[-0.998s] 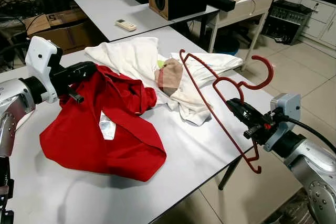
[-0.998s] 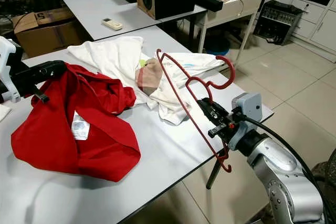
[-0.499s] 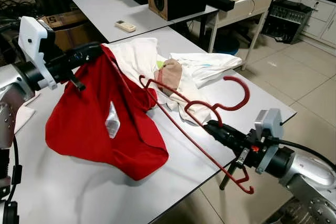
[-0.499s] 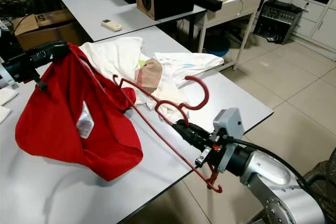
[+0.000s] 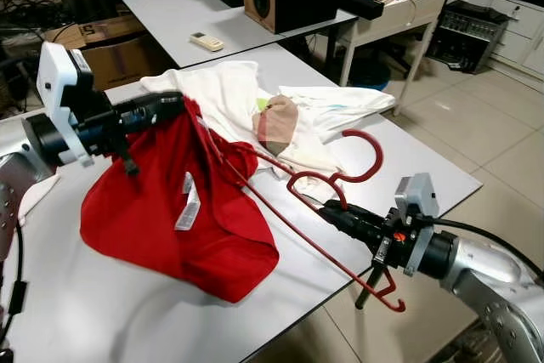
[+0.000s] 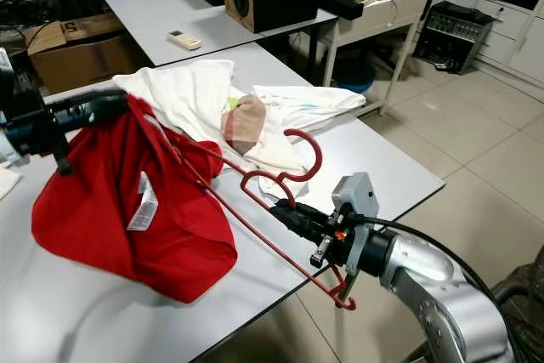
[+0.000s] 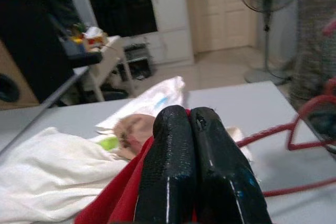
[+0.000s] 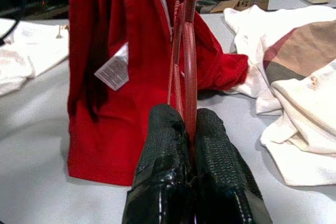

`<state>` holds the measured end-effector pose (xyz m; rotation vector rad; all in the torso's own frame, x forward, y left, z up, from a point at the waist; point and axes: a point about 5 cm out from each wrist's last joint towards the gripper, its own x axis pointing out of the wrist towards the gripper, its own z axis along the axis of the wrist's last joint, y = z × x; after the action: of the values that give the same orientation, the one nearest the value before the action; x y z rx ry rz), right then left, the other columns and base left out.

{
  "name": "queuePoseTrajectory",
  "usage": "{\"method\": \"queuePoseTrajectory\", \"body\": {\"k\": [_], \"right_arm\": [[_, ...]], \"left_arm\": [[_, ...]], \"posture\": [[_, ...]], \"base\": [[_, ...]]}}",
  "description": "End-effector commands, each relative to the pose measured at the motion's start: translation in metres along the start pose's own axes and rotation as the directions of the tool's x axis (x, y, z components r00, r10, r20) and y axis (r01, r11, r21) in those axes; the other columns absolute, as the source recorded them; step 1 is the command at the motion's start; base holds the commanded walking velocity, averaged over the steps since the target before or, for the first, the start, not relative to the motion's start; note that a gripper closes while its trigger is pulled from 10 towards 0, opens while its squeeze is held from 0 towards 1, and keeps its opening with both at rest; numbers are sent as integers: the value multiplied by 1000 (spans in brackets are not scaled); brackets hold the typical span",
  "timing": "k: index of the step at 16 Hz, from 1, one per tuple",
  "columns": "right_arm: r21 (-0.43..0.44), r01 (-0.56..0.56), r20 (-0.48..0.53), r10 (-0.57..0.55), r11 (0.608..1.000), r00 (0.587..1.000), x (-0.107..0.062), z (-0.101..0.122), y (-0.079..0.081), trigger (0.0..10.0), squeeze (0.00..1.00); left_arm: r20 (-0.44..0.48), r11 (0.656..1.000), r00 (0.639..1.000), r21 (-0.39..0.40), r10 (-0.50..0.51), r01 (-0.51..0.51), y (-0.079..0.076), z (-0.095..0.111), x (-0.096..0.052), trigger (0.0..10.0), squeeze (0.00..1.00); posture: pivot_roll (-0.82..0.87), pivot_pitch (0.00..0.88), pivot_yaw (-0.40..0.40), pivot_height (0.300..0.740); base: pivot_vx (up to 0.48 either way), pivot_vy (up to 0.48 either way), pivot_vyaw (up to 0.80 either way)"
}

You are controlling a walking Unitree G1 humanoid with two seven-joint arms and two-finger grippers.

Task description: Hang hanger

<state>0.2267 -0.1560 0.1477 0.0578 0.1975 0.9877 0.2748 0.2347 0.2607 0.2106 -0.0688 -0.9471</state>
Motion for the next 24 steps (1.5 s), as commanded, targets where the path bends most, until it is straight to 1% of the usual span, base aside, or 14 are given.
{"method": "queuePoseTrajectory", "body": {"k": [1, 3, 4, 7, 11, 13, 14, 16, 18, 20, 21, 22, 23, 24], "right_arm": [[-23, -24, -10, 24, 999, 1000, 1, 2, -1, 10000, 0], [-47, -57, -46, 55, 997, 997, 4, 1, -8, 10000, 0], [-71, -72, -73, 67, 995, 995, 10, 4, -19, 10000, 0], [-81, -127, -129, 116, 989, 985, 21, 1, -30, 10000, 0], [-77, -139, -200, 121, 987, 972, 43, -10, -41, 10000, 0], [-80, -85, -218, 66, 993, 974, 63, -13, -49, 10000, 0], [-67, -65, -210, 50, 996, 976, 67, -12, -51, 10000, 0], [-29, 59, -157, -63, 998, 986, 76, -7, -60, 10000, 0], [22, 116, -102, -114, 993, 988, 77, 0, -63, 10000, 0], [108, 203, 30, -207, 973, 978, 76, 15, -67, 10000, 0], [122, 241, 81, -251, 963, 965, 75, 19, -69, 10000, 0], [157, 245, 147, -268, 957, 952, 76, 25, -68, 10000, 0], [236, 207, 251, -266, 949, 931, 78, 34, -62, 10000, 0], [269, 180, 287, -257, 946, 923, 79, 37, -58, 10000, 0]], "left_arm": [[-11, 999, 999, 11, -42, 42, -5, 4, 1, 0, 0], [-44, 992, 991, -19, -126, 125, -15, 1, 0, 0, 0], [-91, 977, 973, -52, -213, 209, -24, -3, -1, 0, 0], [-160, 966, 953, -63, -256, 249, -33, -11, -3, 0, 0], [-228, 957, 929, -77, -292, 281, -43, -19, -8, 0, 0], [-236, 954, 924, -79, -301, 290, -47, -20, -8, 0, 0], [-245, 953, 921, -76, -303, 293, -48, -21, -9, 0, 0], [-285, 957, 913, -65, -290, 284, -51, -26, -10, 0, 0], [-321, 969, 915, -46, -243, 241, -47, -31, -15, 0, 0], [-370, 987, 917, -5, -149, 158, -36, -37, -27, 0, 0], [-370, 991, 922, 15, -115, 130, -33, -37, -29, 0, 0], [-377, 994, 924, 54, -67, 94, -28, -38, -31, 0, 0], [-375, 992, 926, 121, 27, 20, -20, -41, -32, 0, 0], [-373, 989, 925, 146, 66, -12, -17, -44, -32, 0, 0]], "posture": [[-64, 0, 37, 727], [-57, 0, 35, 727], [-47, 0, 33, 727], [-37, 0, 34, 727], [-11, 0, 33, 727], [-9, 0, 34, 727], [-3, 0, 34, 727], [-4, 0, 34, 727], [-4, 0, 34, 727], [-25, 0, 39, 727], [-27, 0, 40, 727], [-30, 0, 41, 727], [-33, 0, 41, 727], [-33, 0, 41, 727]], "base": [[0, 0, 0], [0, 0, 0], [0, 0, 0], [0, 0, 0], [0, 0, 0], [0, 0, 0], [0, 0, 0], [0, 0, 0], [0, 0, 0], [0, 0, 0], [0, 0, 0], [0, 0, 0], [0, 0, 0], [0, 0, 0]]}}
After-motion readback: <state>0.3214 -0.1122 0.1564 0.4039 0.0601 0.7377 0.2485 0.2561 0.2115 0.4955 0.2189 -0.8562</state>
